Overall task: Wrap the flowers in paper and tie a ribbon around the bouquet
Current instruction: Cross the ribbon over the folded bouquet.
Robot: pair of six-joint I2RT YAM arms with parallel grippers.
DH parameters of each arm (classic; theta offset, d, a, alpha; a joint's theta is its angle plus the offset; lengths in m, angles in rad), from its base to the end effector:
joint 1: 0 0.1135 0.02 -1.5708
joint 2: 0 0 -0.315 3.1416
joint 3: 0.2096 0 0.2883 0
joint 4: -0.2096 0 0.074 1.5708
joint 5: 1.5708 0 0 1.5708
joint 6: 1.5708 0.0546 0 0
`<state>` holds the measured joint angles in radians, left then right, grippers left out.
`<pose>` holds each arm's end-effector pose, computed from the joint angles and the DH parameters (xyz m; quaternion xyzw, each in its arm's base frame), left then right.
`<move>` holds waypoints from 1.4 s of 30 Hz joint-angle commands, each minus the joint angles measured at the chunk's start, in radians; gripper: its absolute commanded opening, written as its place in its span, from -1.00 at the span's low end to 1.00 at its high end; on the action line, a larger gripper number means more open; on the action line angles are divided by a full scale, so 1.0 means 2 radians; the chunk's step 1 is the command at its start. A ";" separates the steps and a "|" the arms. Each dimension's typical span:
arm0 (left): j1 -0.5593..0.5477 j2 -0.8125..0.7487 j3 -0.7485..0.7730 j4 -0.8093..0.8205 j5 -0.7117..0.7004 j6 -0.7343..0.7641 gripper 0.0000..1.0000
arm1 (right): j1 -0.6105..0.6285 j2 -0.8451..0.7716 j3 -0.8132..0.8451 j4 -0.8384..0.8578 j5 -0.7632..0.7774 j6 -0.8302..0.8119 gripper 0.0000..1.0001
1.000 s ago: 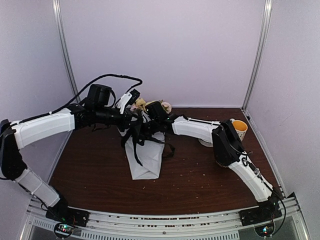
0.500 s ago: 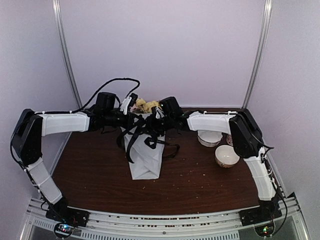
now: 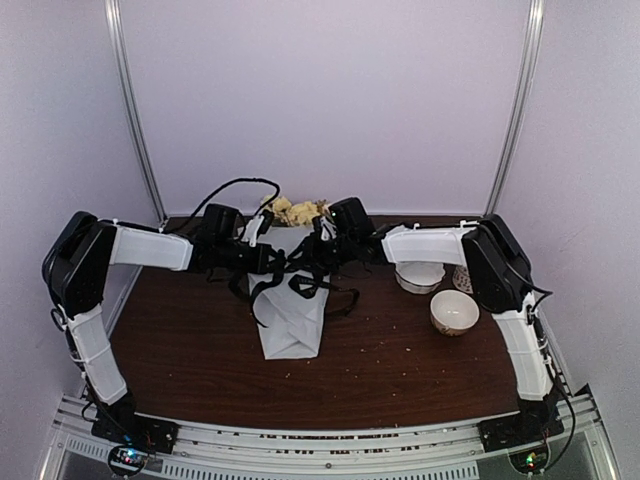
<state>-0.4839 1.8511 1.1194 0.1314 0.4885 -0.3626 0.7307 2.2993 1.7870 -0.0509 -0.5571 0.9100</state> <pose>0.3934 -0.2357 0.2034 0.1646 0.8499 -0.3809 0.3248 0.4325 0.4264 0.1984 -0.0568 0.8505 0.5037 0.1404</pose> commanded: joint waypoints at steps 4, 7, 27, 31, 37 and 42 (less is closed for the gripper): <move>0.001 0.017 -0.008 0.044 0.017 -0.025 -1.00 | 0.008 -0.045 -0.062 0.110 -0.068 -0.022 -0.29; 0.002 0.017 -0.011 0.045 0.026 -0.021 -1.00 | 0.008 -0.037 -0.054 0.112 -0.085 -0.033 -0.24; 0.007 0.021 -0.064 0.238 0.132 -0.171 -1.00 | 0.017 -0.069 -0.161 0.222 -0.020 -0.125 -0.23; 0.007 0.027 -0.070 0.270 0.135 -0.202 -1.00 | 0.017 -0.052 -0.154 0.242 -0.029 -0.116 -0.21; 0.007 0.038 -0.063 0.271 0.137 -0.209 -1.00 | 0.017 -0.022 -0.114 0.245 -0.050 -0.108 -0.14; 0.007 0.044 -0.059 0.285 0.144 -0.215 -1.00 | 0.017 -0.019 -0.112 0.247 -0.055 -0.106 -0.18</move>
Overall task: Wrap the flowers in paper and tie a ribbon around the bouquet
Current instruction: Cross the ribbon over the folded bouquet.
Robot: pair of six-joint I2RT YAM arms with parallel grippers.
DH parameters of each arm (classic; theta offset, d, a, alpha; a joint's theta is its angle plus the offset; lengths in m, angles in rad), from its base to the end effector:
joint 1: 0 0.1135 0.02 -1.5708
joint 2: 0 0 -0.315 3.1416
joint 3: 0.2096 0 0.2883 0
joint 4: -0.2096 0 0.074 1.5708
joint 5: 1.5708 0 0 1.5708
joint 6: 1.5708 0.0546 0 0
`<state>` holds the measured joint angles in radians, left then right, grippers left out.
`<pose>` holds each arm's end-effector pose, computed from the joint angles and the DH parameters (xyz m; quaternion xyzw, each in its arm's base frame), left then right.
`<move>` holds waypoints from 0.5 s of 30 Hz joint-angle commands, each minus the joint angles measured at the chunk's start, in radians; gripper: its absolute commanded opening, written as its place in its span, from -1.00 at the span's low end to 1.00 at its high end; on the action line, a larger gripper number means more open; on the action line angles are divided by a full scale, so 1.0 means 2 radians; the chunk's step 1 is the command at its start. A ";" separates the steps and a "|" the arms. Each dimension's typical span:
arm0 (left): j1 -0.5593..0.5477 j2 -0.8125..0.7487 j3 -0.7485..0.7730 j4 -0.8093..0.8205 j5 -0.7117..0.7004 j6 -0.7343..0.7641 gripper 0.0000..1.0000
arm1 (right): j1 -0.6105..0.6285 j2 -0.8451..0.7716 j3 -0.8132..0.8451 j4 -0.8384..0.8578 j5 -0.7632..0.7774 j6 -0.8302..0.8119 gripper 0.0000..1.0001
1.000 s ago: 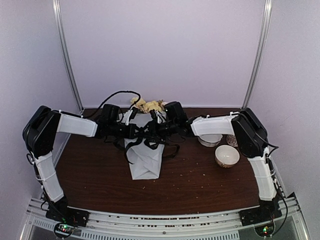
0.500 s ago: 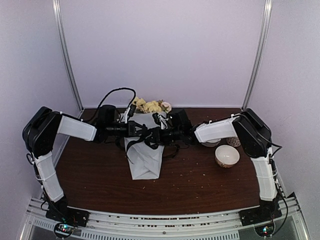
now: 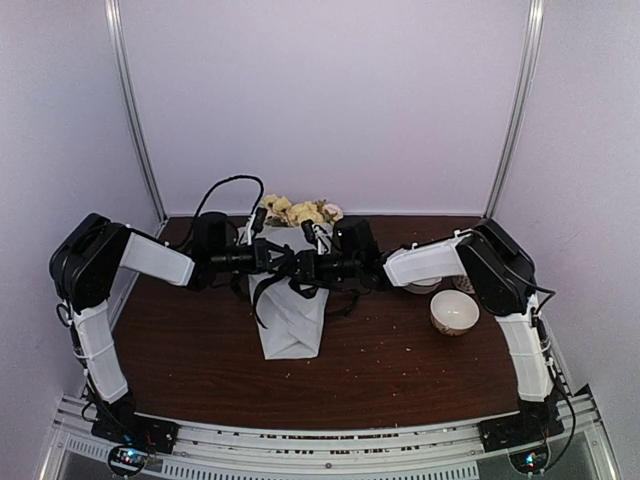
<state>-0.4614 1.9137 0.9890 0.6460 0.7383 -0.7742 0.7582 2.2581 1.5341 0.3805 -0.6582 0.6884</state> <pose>0.3898 -0.2348 0.1897 0.0986 0.7694 -0.5601 0.2908 0.3990 0.4239 0.1757 -0.2130 0.7667 0.5588 0.2336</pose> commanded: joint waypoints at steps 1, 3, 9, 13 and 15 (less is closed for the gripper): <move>-0.005 0.014 0.007 0.029 0.021 -0.009 -1.00 | 0.003 0.000 0.014 0.031 -0.005 0.002 -0.24; -0.005 0.018 0.009 0.031 0.027 -0.014 -1.00 | 0.003 0.000 0.013 0.031 -0.008 -0.003 -0.49; -0.004 0.003 -0.003 -0.001 0.013 0.004 -1.00 | -0.002 -0.021 -0.018 0.057 0.010 -0.003 -1.00; -0.004 -0.023 -0.004 -0.087 -0.014 0.060 -0.96 | -0.005 -0.048 -0.035 0.011 0.019 -0.014 -1.00; -0.004 -0.042 -0.003 -0.156 -0.033 0.101 -0.79 | -0.005 -0.061 -0.045 -0.028 0.021 -0.022 -1.00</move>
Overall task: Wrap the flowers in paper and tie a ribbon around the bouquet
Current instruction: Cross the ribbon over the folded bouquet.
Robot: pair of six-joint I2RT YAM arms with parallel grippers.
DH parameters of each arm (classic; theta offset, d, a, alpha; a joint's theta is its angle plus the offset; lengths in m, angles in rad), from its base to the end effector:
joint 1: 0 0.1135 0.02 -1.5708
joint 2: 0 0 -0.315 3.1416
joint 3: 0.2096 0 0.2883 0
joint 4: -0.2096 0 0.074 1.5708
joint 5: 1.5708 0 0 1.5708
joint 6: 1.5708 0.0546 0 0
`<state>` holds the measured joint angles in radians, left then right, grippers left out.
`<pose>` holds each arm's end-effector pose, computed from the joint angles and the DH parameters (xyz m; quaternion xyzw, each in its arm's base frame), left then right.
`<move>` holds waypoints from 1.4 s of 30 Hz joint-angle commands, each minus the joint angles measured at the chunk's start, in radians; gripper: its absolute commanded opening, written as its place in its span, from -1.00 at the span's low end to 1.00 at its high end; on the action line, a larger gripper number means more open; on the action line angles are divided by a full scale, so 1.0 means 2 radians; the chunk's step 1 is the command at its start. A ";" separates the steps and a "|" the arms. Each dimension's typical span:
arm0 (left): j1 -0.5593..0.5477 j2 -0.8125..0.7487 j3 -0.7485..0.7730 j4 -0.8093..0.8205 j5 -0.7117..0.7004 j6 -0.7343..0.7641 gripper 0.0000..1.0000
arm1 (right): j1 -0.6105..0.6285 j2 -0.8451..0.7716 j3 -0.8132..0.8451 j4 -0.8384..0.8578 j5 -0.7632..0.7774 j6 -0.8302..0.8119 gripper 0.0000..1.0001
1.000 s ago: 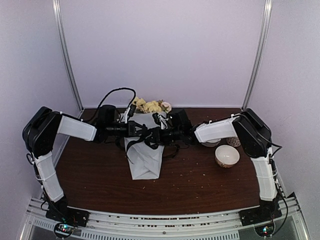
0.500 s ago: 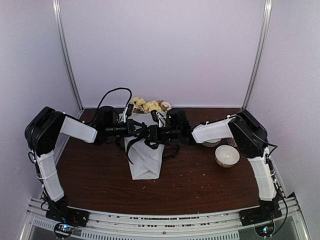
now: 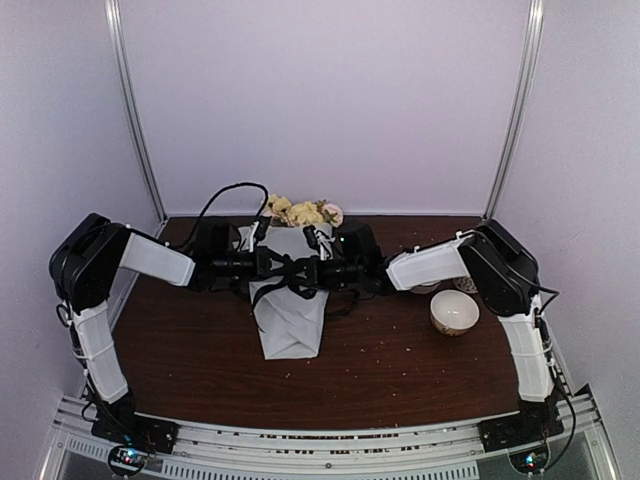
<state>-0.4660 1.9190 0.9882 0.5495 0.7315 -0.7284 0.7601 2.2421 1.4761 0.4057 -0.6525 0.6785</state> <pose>0.3860 -0.2350 0.1766 0.0975 0.7931 -0.5392 0.2661 0.3907 0.4172 0.1665 -0.2140 0.7709 0.5534 0.2318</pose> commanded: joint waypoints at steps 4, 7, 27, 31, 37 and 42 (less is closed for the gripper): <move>-0.012 -0.084 0.027 -0.270 -0.089 0.192 -0.29 | -0.006 -0.069 -0.040 -0.081 0.008 -0.010 -1.00; -0.025 -0.117 0.053 -0.367 -0.129 0.266 -0.07 | -0.006 -0.057 -0.034 -0.113 -0.011 -0.006 -1.00; -0.043 0.074 0.321 -0.509 -0.148 0.384 -0.08 | -0.003 -0.009 -0.043 -0.064 -0.028 0.040 -1.00; -0.050 0.090 0.316 -0.523 -0.175 0.402 -0.05 | -0.003 -0.006 -0.042 -0.058 -0.026 0.044 -1.00; -0.070 0.106 0.310 -0.512 -0.282 0.407 -0.12 | -0.003 0.001 -0.040 -0.041 -0.031 0.056 -1.00; -0.072 0.115 0.306 -0.483 -0.302 0.403 -0.13 | 0.000 0.001 -0.047 -0.032 -0.034 0.060 -1.00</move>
<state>-0.6109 2.1201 1.5951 -0.4778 0.1928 0.0685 0.7528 2.2265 1.3964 0.2935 -0.7074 0.7860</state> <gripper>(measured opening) 0.397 0.008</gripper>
